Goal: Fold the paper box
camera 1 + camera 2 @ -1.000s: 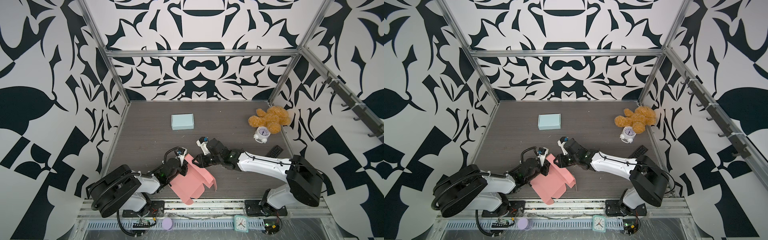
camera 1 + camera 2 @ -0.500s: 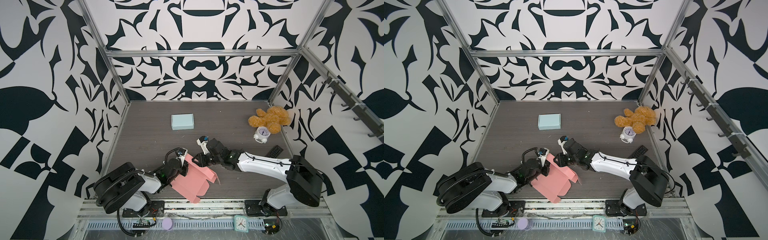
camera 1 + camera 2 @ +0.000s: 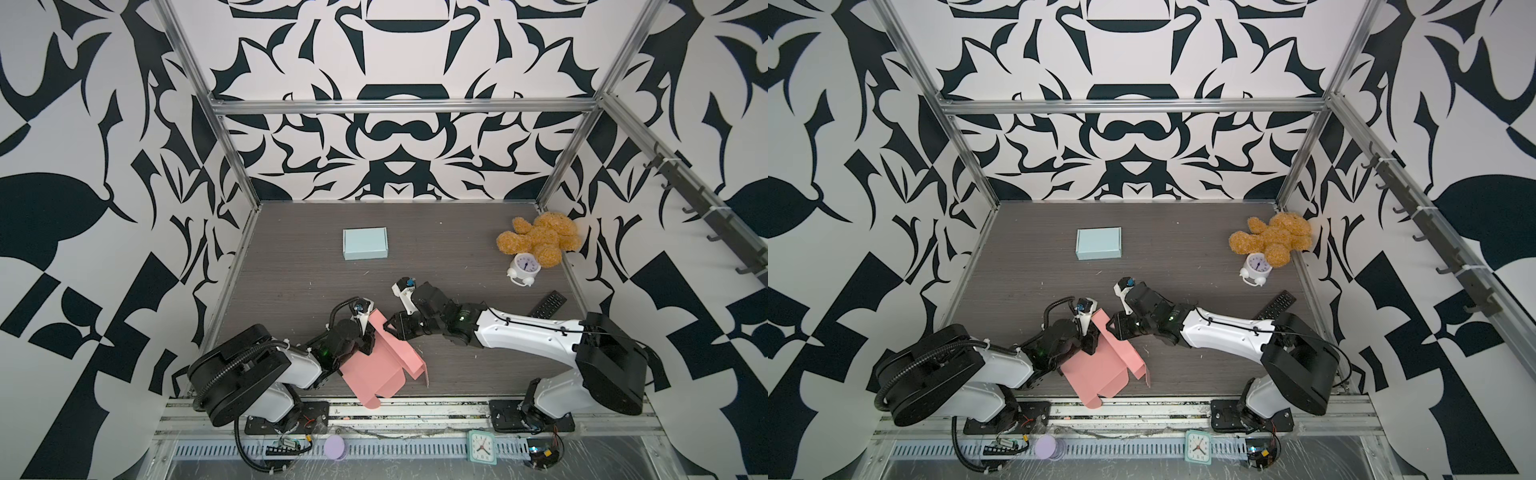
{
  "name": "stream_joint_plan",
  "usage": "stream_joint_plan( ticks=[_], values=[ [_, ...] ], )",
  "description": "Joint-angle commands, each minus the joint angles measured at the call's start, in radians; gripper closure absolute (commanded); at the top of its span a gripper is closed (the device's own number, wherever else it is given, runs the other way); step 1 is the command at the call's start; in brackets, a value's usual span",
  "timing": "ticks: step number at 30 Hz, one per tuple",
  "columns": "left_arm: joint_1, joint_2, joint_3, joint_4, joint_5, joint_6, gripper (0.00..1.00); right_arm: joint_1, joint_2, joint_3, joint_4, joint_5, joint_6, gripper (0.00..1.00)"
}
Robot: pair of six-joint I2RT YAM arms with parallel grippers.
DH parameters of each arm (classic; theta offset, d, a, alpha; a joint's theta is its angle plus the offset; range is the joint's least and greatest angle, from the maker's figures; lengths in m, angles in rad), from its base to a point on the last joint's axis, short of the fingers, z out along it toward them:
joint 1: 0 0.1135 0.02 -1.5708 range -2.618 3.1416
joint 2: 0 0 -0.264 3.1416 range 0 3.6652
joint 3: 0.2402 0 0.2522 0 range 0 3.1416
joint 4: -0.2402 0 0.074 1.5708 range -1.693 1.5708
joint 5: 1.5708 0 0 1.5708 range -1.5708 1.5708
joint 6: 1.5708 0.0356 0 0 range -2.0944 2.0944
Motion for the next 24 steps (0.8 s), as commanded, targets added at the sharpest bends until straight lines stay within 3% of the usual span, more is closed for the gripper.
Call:
stream_joint_plan(
  ticks=[1, 4, 16, 19, 24],
  values=[
    [-0.006, -0.006, -0.018, 0.018, -0.012, -0.015, 0.72, 0.007, -0.031, -0.012, -0.047, 0.021, -0.007, 0.66],
    [-0.006, -0.006, -0.013, 0.019, -0.02, -0.007, 0.73, 0.007, -0.03, -0.014, -0.048, 0.023, -0.011, 0.66],
    [-0.006, -0.004, 0.02, 0.011, -0.023, 0.012, 0.91, 0.009, -0.032, -0.013, -0.036, 0.008, 0.003, 0.66],
    [-0.006, -0.011, 0.018, 0.011, -0.025, 0.015, 0.9, 0.01, -0.029, -0.021, -0.017, -0.001, 0.014, 0.67],
    [-0.006, -0.049, 0.004, 0.012, -0.013, 0.013, 0.8, 0.011, -0.03, -0.027, -0.021, 0.011, 0.014, 0.67]
  ],
)
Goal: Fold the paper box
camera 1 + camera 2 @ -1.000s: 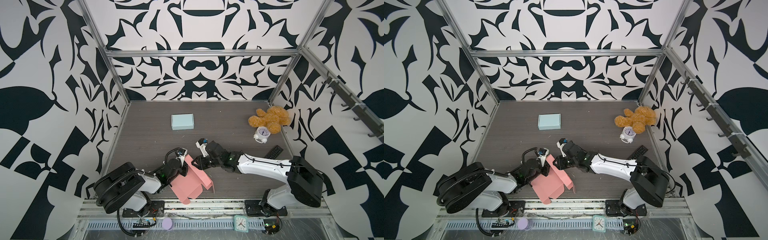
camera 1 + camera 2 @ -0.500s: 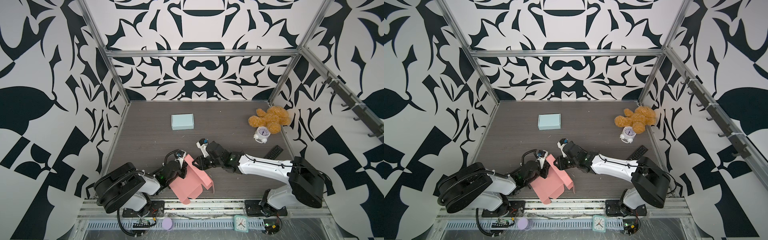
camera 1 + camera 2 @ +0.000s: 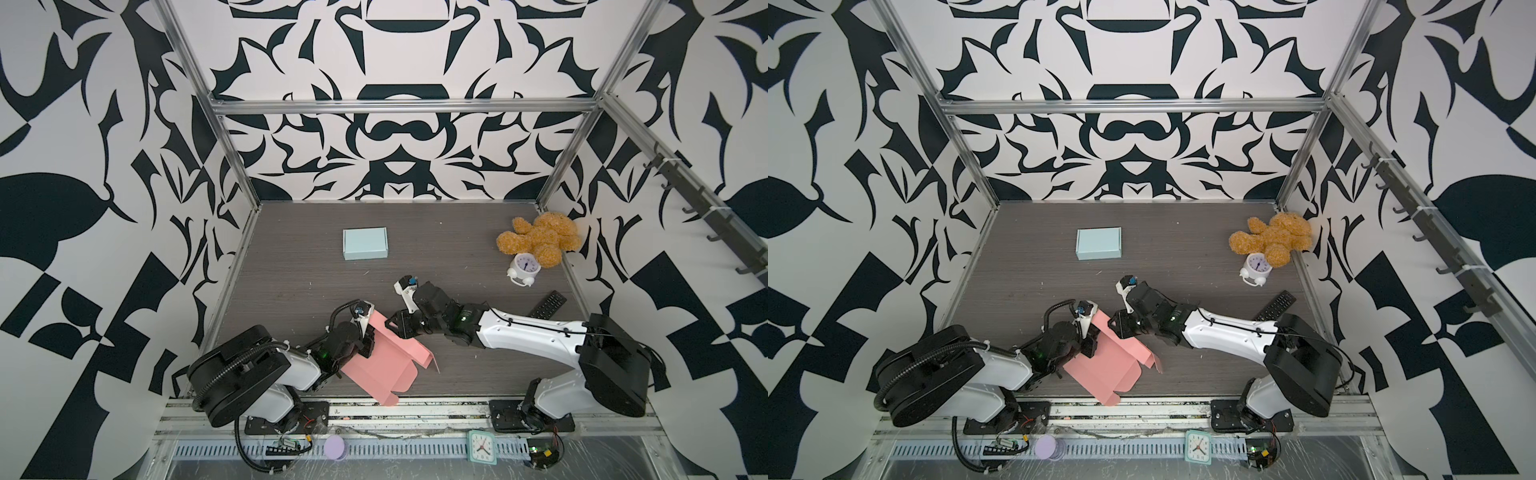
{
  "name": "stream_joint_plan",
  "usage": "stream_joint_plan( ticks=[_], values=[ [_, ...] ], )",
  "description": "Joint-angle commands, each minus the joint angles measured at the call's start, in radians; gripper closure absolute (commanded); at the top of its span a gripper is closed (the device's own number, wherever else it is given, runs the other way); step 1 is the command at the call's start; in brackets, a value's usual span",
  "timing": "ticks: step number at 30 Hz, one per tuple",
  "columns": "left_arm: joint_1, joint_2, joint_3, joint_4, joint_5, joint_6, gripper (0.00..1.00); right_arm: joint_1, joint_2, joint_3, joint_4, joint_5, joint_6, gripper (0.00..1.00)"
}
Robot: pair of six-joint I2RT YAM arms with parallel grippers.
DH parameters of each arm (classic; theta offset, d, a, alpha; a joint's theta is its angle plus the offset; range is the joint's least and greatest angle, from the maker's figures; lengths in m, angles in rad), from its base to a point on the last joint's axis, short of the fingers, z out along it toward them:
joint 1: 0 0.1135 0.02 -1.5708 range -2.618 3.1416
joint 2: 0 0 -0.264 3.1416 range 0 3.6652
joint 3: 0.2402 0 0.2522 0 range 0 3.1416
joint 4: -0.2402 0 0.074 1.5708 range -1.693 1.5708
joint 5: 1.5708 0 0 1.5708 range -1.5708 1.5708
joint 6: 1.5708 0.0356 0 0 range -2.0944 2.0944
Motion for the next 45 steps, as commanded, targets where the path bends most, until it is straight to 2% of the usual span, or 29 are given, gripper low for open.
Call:
stream_joint_plan(
  ticks=[1, 9, 16, 22, 26, 32, 36, 45],
  values=[
    [0.0, -0.047, 0.007, 0.015, -0.004, -0.014, 0.79, 0.009, -0.018, -0.016, -0.028, -0.008, 0.012, 0.67],
    [0.0, -0.186, 0.002, -0.078, -0.007, -0.011, 0.81, 0.009, -0.03, -0.02, -0.042, 0.011, 0.011, 0.67],
    [0.0, -0.195, 0.001, -0.087, -0.005, -0.009, 0.87, 0.009, -0.031, -0.009, -0.043, 0.02, 0.011, 0.66],
    [0.0, -0.199, 0.007, -0.098, -0.005, -0.01, 0.89, 0.008, -0.057, 0.024, -0.103, 0.044, -0.02, 0.63],
    [0.0, -0.211, 0.021, -0.133, -0.028, -0.037, 0.89, 0.008, -0.118, 0.058, -0.214, 0.122, -0.077, 0.58],
    [0.0, -0.268, 0.104, -0.362, -0.111, -0.105, 0.9, 0.01, -0.275, 0.118, -0.409, 0.273, -0.187, 0.54],
    [0.0, -0.297, 0.179, -0.531, -0.163, -0.159, 0.9, 0.009, -0.347, 0.135, -0.477, 0.328, -0.235, 0.59],
    [0.002, -0.298, 0.312, -0.753, -0.19, -0.215, 0.9, 0.014, -0.409, 0.146, -0.51, 0.383, -0.307, 0.83]
  ],
)
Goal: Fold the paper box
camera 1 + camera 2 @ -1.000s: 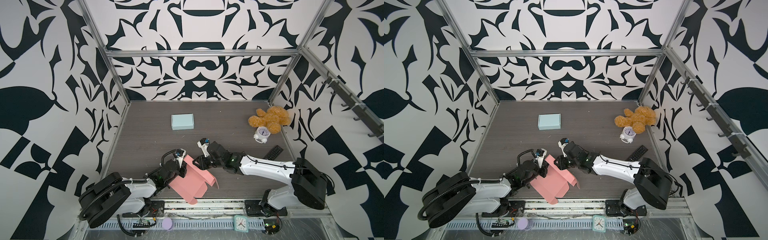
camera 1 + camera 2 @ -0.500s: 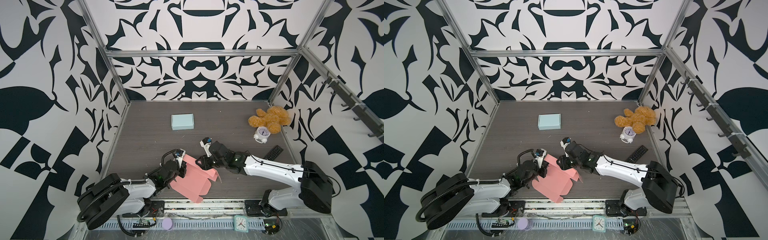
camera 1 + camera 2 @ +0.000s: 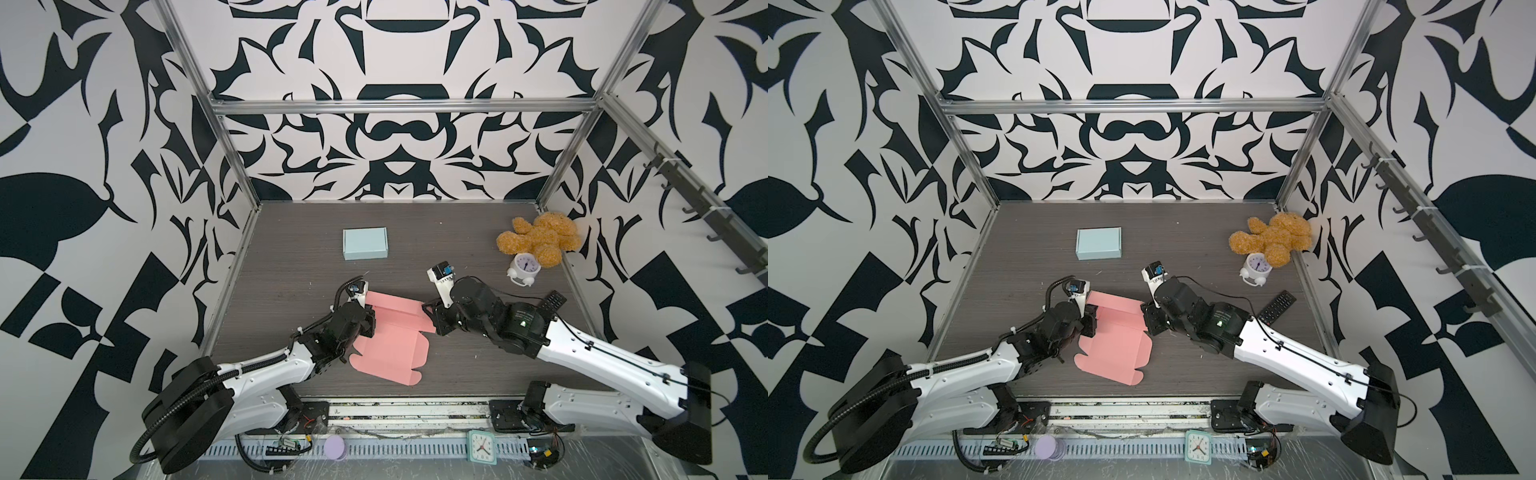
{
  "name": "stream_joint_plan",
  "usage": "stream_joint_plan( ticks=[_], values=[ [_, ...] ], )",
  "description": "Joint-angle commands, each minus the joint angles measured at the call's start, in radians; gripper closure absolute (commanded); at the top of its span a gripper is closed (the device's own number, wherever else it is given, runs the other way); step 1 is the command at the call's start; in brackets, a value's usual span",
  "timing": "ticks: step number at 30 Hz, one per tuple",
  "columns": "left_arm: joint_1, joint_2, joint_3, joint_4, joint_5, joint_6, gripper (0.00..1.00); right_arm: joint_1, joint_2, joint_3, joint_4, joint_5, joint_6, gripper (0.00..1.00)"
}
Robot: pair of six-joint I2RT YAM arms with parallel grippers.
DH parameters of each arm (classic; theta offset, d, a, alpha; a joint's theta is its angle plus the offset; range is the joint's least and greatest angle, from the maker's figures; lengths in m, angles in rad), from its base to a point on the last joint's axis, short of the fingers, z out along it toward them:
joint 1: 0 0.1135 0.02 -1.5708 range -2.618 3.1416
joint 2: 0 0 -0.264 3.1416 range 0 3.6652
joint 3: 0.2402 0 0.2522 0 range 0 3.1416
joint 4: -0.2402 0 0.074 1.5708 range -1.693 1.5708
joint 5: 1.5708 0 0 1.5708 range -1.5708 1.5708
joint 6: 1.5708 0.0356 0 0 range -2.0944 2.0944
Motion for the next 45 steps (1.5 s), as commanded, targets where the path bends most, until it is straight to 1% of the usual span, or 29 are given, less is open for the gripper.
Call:
stream_joint_plan(
  ticks=[1, 4, 6, 13, 20, 29, 36, 40, 41, 45],
  values=[
    [0.002, -0.013, 0.045, -0.125, -0.028, -0.051, 0.91, 0.01, -0.012, 0.027, -0.021, 0.045, -0.051, 0.85],
    [0.002, -0.013, 0.068, -0.158, -0.029, -0.067, 0.91, 0.013, 0.008, 0.028, -0.015, 0.045, -0.061, 0.88],
    [0.002, -0.012, 0.081, -0.179, -0.03, -0.074, 0.91, 0.016, 0.023, 0.03, -0.014, 0.09, -0.064, 0.89],
    [0.002, -0.011, 0.098, -0.19, -0.018, -0.091, 0.91, 0.019, 0.092, 0.037, -0.002, 0.12, -0.082, 0.92],
    [0.002, -0.008, 0.109, -0.195, 0.001, -0.113, 0.92, 0.027, 0.162, 0.055, 0.036, 0.108, -0.093, 0.92],
    [0.002, -0.021, 0.113, -0.185, 0.036, -0.146, 0.92, 0.035, 0.203, 0.081, 0.066, 0.095, -0.108, 0.92],
    [0.009, -0.039, 0.101, -0.178, 0.044, -0.155, 0.93, 0.035, 0.161, 0.074, 0.082, 0.091, -0.131, 0.91],
    [0.024, -0.051, 0.096, -0.185, 0.046, -0.161, 0.93, 0.035, 0.065, 0.001, 0.179, 0.065, -0.169, 0.88],
    [0.027, -0.052, 0.094, -0.185, 0.046, -0.163, 0.94, 0.035, 0.043, -0.009, 0.191, 0.028, -0.176, 0.87],
    [0.051, -0.063, 0.089, -0.188, 0.063, -0.168, 0.94, 0.035, -0.029, -0.037, 0.206, 0.028, -0.204, 0.85]
  ],
)
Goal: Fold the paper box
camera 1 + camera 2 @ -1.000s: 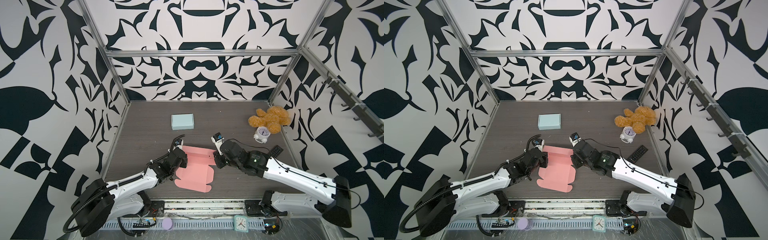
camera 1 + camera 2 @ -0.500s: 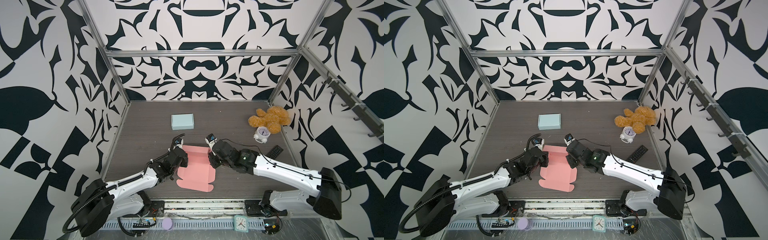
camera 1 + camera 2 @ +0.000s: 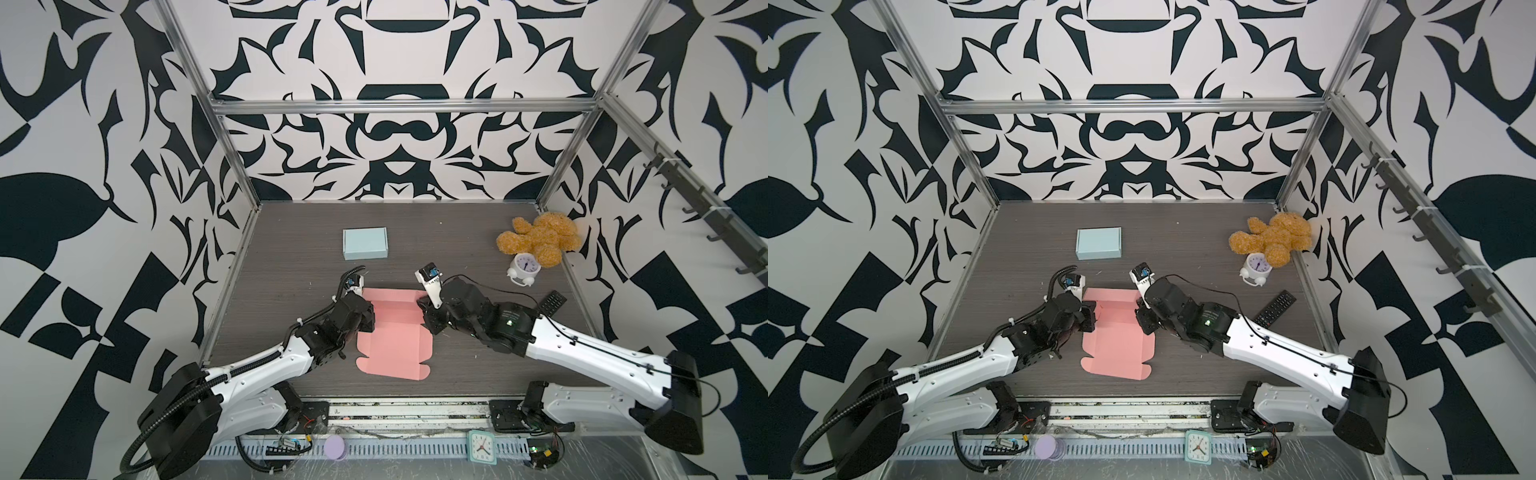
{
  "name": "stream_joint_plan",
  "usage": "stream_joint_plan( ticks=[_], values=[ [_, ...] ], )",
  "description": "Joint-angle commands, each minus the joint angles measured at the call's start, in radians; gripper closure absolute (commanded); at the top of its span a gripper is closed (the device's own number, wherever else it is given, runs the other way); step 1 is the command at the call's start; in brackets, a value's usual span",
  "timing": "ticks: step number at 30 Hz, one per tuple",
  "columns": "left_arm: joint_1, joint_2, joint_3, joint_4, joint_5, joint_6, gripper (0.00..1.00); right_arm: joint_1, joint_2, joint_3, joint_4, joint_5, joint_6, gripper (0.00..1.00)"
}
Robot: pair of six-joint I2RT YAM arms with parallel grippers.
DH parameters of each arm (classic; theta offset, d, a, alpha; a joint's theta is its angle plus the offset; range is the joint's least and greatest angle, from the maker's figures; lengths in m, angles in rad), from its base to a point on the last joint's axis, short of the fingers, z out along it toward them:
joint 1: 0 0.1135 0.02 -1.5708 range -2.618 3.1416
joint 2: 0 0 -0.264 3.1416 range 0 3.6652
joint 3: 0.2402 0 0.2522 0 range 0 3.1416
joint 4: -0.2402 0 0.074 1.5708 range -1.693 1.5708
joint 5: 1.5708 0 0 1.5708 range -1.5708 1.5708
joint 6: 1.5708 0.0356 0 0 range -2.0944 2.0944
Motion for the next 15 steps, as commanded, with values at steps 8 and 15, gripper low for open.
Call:
stream_joint_plan(
  ticks=[8, 15],
  values=[
    [0.157, -0.113, -0.029, -0.02, 0.174, -0.063, 0.94, -0.001, -0.214, -0.168, 0.221, -0.008, -0.06, 0.92],
    [0.282, -0.184, -0.067, -0.019, 0.305, -0.11, 0.94, -0.036, -0.27, -0.281, 0.342, -0.009, -0.055, 1.0]
  ],
)
